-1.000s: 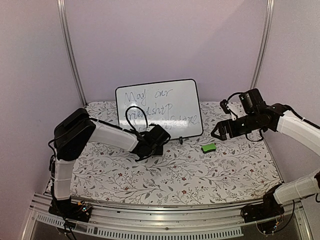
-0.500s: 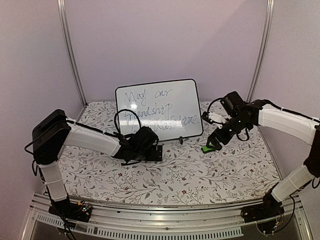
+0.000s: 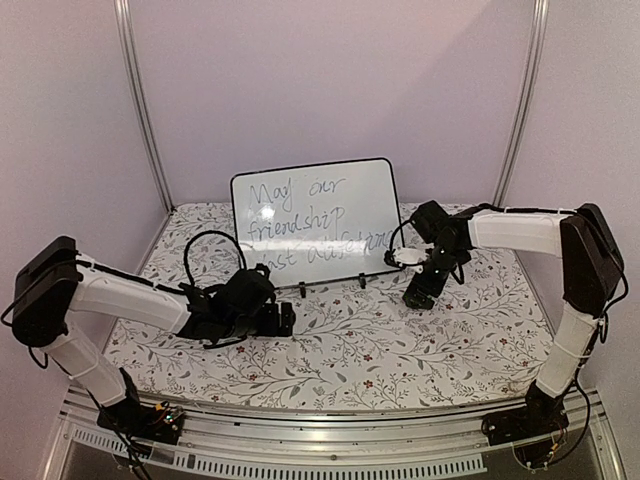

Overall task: Erase the whiteboard
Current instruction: Pick up the whiteboard eraser from the center of the board.

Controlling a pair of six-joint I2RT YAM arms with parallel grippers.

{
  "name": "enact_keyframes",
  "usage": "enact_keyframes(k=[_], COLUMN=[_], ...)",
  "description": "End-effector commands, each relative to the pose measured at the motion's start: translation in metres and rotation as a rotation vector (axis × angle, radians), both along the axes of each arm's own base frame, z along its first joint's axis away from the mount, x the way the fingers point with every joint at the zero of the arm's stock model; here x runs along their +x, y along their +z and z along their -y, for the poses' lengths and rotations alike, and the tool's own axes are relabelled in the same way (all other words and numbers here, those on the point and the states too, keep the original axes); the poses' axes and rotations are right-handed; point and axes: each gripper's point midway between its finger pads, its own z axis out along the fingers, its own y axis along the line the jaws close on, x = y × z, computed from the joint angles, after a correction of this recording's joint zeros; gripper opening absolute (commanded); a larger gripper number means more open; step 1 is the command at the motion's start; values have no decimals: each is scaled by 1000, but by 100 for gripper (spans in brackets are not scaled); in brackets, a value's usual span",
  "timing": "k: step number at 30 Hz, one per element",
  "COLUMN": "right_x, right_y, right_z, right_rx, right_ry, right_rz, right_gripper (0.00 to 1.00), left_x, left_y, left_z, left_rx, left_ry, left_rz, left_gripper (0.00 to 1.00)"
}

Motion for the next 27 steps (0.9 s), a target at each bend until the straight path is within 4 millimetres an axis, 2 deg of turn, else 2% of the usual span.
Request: enact_keyframes(k=[1,5,9,12,15,27], right_x=[15,19,27,28,30,32], right_y=[-11,-17,-22,-27,-32,-41], right_z=[2,1,-3,-1,3,3], right_rx=[-62,-62,-52,-51,-58,-35], right_ry=[40,50,50,51,44,35], right_rz=[35,43,45,46,40,13], right_gripper=[99,98,94,93,85,80], left_x=[-2,-4,-4,-4,-5,-4], left_y=[16,21,23,21,17,10], left_z=[-6,-15,-19,-19,-21,-20], left_rx=[-44,-49,-51,-47,-43,-42], left_ry=[27,50,61,67,78,84], left_rz=[50,67,75,69,61,48], left_gripper=[100,100,100,100,100,100])
